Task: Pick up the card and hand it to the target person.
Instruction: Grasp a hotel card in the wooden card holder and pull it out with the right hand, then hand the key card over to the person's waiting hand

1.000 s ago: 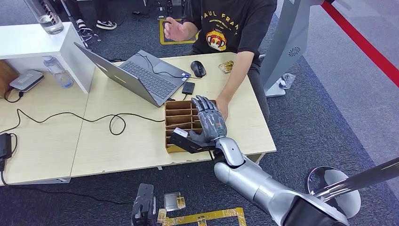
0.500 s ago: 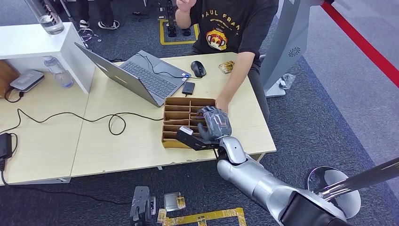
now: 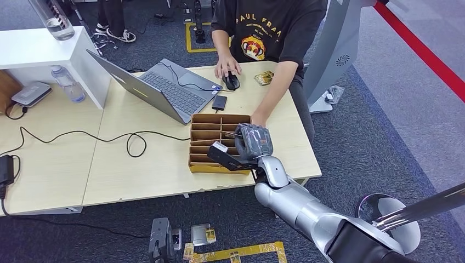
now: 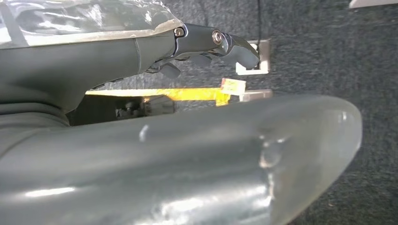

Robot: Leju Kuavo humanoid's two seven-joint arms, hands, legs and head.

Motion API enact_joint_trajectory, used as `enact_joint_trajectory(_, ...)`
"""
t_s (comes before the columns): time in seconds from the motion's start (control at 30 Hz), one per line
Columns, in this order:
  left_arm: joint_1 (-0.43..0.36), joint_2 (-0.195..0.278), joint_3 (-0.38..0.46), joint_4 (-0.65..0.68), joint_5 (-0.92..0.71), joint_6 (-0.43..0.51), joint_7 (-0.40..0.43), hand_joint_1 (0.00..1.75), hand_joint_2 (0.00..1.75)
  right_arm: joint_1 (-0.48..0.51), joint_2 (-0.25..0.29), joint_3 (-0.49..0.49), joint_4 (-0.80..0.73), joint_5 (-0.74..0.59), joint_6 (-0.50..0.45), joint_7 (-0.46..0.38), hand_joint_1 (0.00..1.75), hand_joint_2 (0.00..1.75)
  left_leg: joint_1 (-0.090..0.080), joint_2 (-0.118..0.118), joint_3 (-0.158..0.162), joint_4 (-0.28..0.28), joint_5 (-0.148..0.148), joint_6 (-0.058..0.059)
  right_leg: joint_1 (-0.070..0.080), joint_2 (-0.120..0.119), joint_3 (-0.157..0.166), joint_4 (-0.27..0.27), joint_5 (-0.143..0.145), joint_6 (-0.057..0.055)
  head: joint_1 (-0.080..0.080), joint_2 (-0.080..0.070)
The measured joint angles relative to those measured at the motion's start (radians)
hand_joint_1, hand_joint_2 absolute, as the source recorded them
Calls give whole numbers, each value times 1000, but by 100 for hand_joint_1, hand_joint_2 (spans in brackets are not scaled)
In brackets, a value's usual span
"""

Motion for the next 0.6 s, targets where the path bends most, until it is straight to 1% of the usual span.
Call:
enact_joint_trajectory(0.1, -6, -3, 0, 4, 18, 7, 45, 0, 0, 0, 0, 1, 0, 10, -1, 15, 172, 175, 0, 0, 0, 0, 0, 0, 0, 0, 0, 0, 0, 0, 0, 0)
enact_joint_trajectory(0.13, -7, -3, 0, 5, 20, 11, 59, 0, 0, 0, 0, 1, -1, 13, -3, 20, 175, 175, 0, 0, 0, 0, 0, 0, 0, 0, 0, 0, 0, 0, 0, 0)
enact_joint_trajectory(0.23, -11, -5, 0, 7, 24, 16, 80, 0, 0, 7, -1, -1, -17, 37, -23, 27, 175, 175, 0, 0, 0, 0, 0, 0, 0, 0, 0, 0, 0, 0, 0, 0)
enact_joint_trajectory(0.3, -13, -5, 0, 9, 25, 16, 81, 0, 0, 22, -2, -13, -48, 82, -45, 20, 175, 175, 0, 0, 0, 0, 0, 0, 0, 0, 0, 0, 0, 0, 0, 0)
enact_joint_trajectory(0.47, -18, -8, 0, 15, 23, 17, 80, 0, 0, 82, -3, -87, -185, 205, -65, -23, 158, 175, 0, 0, 0, 0, 0, 0, 0, 0, 0, 0, 0, 0, 0, 0)
enact_joint_trajectory(0.6, -20, -10, 0, 21, 24, 18, 96, 0, 0, 121, -4, -145, -304, 247, -68, -16, 152, 175, 0, 0, 0, 0, 0, 0, 0, 0, 0, 0, 0, 0, 0, 0)
